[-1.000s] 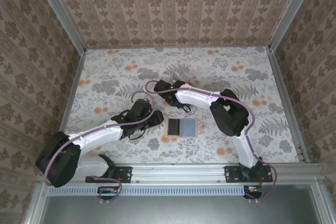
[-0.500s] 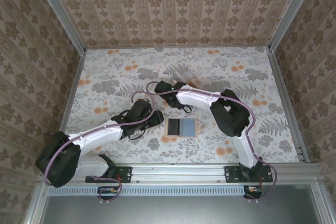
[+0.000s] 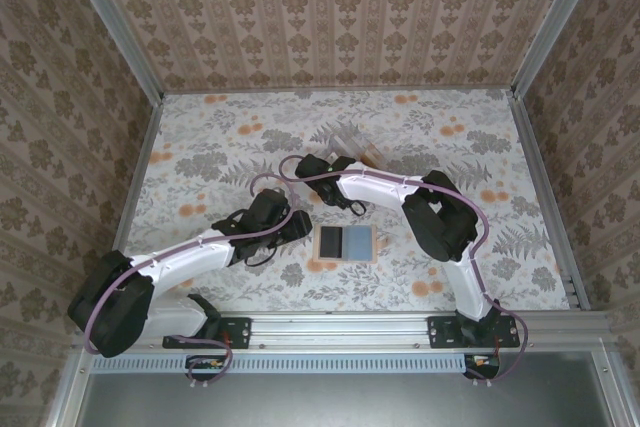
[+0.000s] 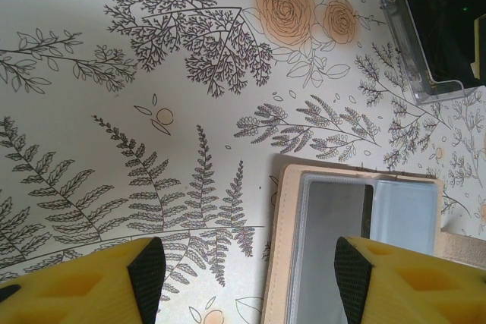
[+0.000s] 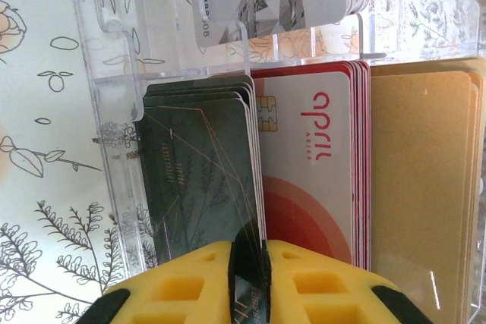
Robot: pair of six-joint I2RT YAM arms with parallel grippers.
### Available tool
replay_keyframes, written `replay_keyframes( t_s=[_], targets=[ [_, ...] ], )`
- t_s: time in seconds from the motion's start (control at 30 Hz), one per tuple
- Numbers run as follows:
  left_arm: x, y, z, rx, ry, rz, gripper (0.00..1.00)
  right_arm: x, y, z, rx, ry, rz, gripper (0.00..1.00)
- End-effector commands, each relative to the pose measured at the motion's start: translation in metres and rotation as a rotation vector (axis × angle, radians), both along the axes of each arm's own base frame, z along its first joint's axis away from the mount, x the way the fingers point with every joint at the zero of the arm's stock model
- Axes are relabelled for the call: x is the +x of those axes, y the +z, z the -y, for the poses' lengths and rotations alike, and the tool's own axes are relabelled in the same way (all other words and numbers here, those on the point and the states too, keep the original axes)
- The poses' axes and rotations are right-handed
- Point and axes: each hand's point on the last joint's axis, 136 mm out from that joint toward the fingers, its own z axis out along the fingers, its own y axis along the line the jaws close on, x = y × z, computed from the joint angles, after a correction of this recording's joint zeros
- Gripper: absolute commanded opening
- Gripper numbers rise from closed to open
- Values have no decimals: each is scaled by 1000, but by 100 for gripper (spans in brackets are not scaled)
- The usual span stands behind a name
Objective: Put the credit cards into the card holder
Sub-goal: Pick up the credit card from the storage box.
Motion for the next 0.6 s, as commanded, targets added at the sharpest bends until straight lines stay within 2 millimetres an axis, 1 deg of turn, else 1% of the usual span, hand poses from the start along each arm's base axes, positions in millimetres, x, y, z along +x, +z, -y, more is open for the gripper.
replay_keyframes(
  t_s=[0.0,0.2,0.3,0.47,0.57],
  targets=[
    [0,-3,-6,0,31,-12,65,0,24,8,-14,-4,50,18],
    [1,-2,-5,-2,28,-10,65,0,32,8,0,-5,66,18],
    [1,-3,-3,-1,25,-14,65,-1,33,8,0,-5,67,18],
    [1,-2,-2,-3,21,-15,65,-6,33,4,48,-1,31,11],
    [1,-2,-2,-5,19,-15,65,-15,37,-4,142,-5,-13,8]
  ],
)
